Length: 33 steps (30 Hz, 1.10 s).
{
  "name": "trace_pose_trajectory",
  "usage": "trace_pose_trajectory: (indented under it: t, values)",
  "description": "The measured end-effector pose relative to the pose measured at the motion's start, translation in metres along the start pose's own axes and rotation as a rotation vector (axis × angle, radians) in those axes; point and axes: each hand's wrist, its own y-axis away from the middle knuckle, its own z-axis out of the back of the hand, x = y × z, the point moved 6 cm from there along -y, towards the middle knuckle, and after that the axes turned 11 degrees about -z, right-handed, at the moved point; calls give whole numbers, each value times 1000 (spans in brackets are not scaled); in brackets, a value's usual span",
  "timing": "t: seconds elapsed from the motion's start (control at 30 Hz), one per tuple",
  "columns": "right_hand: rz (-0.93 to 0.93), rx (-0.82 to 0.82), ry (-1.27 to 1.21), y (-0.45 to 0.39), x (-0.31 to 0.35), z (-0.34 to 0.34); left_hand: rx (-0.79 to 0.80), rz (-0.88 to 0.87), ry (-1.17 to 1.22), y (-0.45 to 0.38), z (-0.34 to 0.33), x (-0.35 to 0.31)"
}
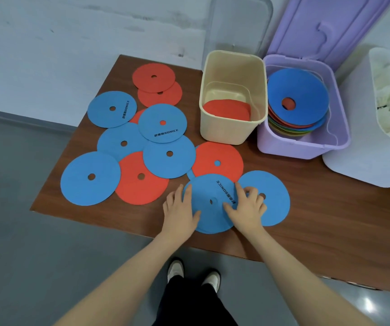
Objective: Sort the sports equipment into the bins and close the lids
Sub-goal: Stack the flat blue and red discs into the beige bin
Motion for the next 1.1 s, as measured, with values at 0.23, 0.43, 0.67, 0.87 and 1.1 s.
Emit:
trace_pose_trajectory:
  t: [0.23, 0.43, 0.67, 0.87, 1.1]
  values:
    - [-57, -18, -68, 11, 15, -10, 52, -53, 27, 6, 2, 7]
    - [-71, -40, -141, 11, 17, -4, 49, -49, 125, 6, 4, 8]
    - [177, -114, -408, 33, 16, 9, -94, -56, 272, 10, 12, 20]
    - [147, -212, -443, 20, -8, 39, -123, -135, 504, -2, 13, -18]
    - [-131, -252, -380, -21, -75, 69, -24, -293, 461, -50, 1, -103]
